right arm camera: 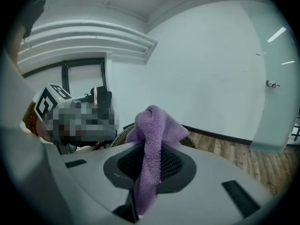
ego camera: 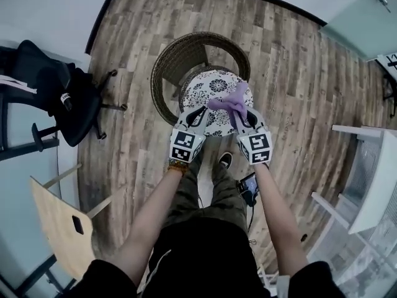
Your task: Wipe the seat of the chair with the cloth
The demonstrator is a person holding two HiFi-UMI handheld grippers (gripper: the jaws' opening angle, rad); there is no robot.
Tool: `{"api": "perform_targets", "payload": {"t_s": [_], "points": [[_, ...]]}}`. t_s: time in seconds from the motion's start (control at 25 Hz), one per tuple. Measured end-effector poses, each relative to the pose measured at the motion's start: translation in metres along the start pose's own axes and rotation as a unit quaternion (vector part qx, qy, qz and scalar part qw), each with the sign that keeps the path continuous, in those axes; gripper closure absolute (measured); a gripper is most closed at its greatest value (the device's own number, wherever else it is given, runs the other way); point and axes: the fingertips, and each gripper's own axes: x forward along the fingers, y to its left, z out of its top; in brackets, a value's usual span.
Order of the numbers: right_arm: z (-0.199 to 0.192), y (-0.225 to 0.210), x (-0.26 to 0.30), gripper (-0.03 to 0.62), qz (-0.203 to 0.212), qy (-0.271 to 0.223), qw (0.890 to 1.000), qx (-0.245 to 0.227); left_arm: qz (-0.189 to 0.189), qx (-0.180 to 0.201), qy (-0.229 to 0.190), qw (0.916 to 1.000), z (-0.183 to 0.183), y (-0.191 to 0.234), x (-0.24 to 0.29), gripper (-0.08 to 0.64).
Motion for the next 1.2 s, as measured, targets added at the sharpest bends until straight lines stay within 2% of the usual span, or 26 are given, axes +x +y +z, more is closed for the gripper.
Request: {"api": "perform_targets", "payload": {"t_s": [0.4, 0.64, 0.84, 1.04, 1.2], "points": [[0.048, 0.025, -0.037, 0.540, -0.004, -0.019, 1.000, -0.019, 0.009, 0.032, -0.055, 0.9979, 0.060, -0.012, -0.048, 0.540], [0.106, 0.041, -0.071, 0.540, -0.023, -0.061, 0.997, -0.043, 0.022, 0.059, -0.110, 0.9919, 0.113, -0.010, -0.091, 0.540], [0.156, 0.047, -0.101, 0.540, -0.053, -0.113, 0.991, -0.039, 0.029, 0.103, -0.158, 0.9817, 0.161, -0.008, -0.129, 0.540], [0.199, 0.066, -0.130, 0.540, -0.058, -0.162, 0.984, -0.051, 0.047, 0.137, -0.211, 0.9666, 0.209, -0.012, -0.175, 0.540], [0.233, 0.080, -0.153, 0.540, -0.070, -0.207, 0.973, -0.079, 0.075, 0.144, -0.249, 0.9548, 0.242, -0.013, -0.209, 0.540]]}}
